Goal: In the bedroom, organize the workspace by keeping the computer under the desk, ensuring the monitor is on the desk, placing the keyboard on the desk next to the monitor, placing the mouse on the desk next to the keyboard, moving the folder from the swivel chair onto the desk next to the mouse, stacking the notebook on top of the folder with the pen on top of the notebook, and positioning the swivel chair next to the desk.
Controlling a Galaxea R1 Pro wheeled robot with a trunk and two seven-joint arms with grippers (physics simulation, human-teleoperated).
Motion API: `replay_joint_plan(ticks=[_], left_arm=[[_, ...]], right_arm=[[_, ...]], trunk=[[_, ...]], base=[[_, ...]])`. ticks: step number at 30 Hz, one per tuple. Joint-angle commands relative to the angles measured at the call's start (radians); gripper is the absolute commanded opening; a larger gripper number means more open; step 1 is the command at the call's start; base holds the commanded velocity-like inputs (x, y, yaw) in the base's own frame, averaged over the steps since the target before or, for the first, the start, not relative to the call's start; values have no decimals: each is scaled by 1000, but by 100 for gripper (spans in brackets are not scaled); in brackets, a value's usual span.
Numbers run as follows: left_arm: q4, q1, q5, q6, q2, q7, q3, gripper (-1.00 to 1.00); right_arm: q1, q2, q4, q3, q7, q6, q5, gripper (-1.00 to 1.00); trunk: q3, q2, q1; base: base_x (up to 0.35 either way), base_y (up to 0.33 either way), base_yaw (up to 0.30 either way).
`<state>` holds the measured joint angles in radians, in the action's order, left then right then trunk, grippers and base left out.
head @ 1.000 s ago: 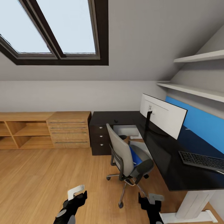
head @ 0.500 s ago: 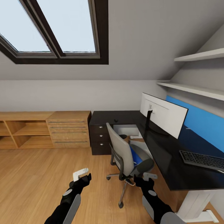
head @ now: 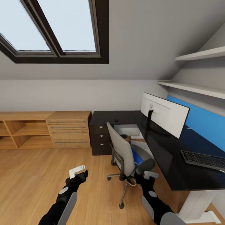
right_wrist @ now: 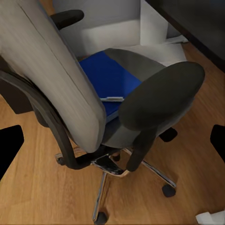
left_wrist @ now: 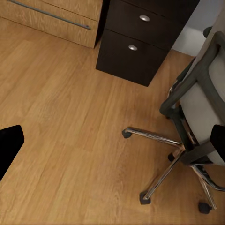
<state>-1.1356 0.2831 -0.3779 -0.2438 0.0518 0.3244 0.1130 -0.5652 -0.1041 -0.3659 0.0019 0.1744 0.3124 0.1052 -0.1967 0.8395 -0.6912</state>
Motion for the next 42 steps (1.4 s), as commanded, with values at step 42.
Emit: replay_joint_plan(ticks=[42], left_arm=[[-47, 1, -9, -1, -6, 4, -1, 100]], right_arm=[[3, -18, 4, 1, -5, 65, 10, 100]], trunk=[[-133, 295, -161]], base=[[-41, 0, 0]])
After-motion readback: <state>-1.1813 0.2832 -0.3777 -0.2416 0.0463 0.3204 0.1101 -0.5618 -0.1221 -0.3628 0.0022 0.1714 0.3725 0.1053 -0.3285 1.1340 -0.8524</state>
